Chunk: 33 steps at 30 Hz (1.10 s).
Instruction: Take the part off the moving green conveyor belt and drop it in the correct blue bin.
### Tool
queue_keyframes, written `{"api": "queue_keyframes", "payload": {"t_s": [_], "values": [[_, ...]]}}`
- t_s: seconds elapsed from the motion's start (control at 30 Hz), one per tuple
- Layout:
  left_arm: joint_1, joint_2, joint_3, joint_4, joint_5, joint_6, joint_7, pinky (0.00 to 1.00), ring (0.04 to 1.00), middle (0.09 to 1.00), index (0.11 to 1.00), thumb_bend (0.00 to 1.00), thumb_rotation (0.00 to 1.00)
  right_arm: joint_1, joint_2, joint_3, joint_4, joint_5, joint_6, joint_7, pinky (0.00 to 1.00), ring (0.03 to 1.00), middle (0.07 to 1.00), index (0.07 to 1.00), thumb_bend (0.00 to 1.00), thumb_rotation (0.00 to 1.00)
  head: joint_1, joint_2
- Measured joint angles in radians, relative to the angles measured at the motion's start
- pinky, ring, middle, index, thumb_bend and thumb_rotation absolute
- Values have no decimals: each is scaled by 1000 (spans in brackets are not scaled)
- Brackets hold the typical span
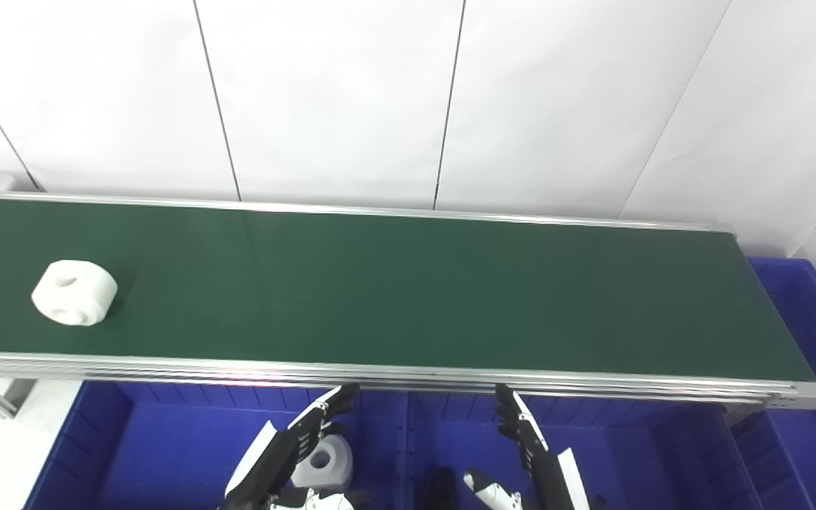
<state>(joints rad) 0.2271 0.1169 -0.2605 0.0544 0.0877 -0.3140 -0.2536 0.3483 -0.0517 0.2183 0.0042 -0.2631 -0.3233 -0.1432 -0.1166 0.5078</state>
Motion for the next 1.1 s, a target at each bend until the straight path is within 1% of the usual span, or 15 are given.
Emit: {"api": "queue_keyframes", "payload": {"t_s": [0.1, 0.2, 0.33, 0.37, 0.43, 0.5, 0.53, 0.63, 0.7, 0.8, 0.97, 1.03, 1.1], "values": [[-1, 0, 0, 1, 6, 0, 0, 831, 923, 939, 905, 855, 303, -3, -5, -7, 0, 5, -3, 9, 875, 921, 928, 929, 904, 671, 8, 2], [-1, 0, 0, 4, 7, 0, 0, 822, 921, 938, 902, 851, 285, -6, -15, -14, 1, 8, -3, 16, 872, 917, 923, 923, 909, 655, 21, 0], [-1, -5, 0, 4, 9, 1, 4, 804, 901, 926, 892, 858, 278, -6, -23, -19, 5, 17, -5, 25, 882, 926, 936, 938, 892, 647, 86, -11], [-1, -6, -1, 4, 10, 1, 6, 802, 900, 925, 892, 858, 279, -6, -25, -19, 6, 18, -7, 29, 882, 927, 937, 939, 891, 648, 86, -11], [-2, -11, -4, 7, 20, 1, 9, 786, 887, 921, 889, 858, 280, -6, -29, -20, 12, 21, -17, 35, 896, 932, 939, 943, 890, 649, 165, -37], [-4, -18, -7, 12, 29, 0, 13, 776, 877, 913, 881, 866, 279, -6, -31, -22, 25, 24, -29, 38, 910, 939, 941, 949, 892, 664, 172, -40], [-4, -24, -8, 15, 31, 0, 16, 771, 877, 912, 878, 867, 269, -5, -31, -24, 27, 25, -30, 39, 917, 947, 950, 956, 881, 670, 211, -52], [-4, -31, -12, 25, 39, -1, 18, 773, 878, 905, 868, 866, 246, -1, -31, -31, 27, 25, -37, 40, 922, 961, 967, 971, 847, 678, 238, -64], [-5, -33, -13, 32, 41, -8, 19, 774, 877, 901, 867, 866, 245, 0, -30, -34, 27, 22, -37, 40, 926, 966, 976, 979, 830, 686, 241, -67], [-7, -33, -12, 42, 44, -37, 21, 768, 869, 893, 862, 876, 241, 1, -29, -35, 27, 19, -38, 40, 938, 970, 976, 985, 804, 687, 238, -68], [-14, -34, -9, 65, 49, -56, 30, 762, 864, 889, 858, 891, 228, 1, -24, -37, 27, 13, -39, 40, 948, 971, 966, 985, 800, 693, 222, -63], [-14, -34, -8, 63, 48, -60, 32, 751, 864, 890, 857, 903, 243, 1, -22, -38, 28, 7, -39, 40, 940, 971, 968, 983, 799, 702, 213, -60], [-13, -33, -8, 50, 47, -60, 32, 750, 859, 890, 861, 912, 283, 0, -19, -38, 28, 4, -39, 40, 940, 973, 970, 979, 797, 685, 203, -54]]}}
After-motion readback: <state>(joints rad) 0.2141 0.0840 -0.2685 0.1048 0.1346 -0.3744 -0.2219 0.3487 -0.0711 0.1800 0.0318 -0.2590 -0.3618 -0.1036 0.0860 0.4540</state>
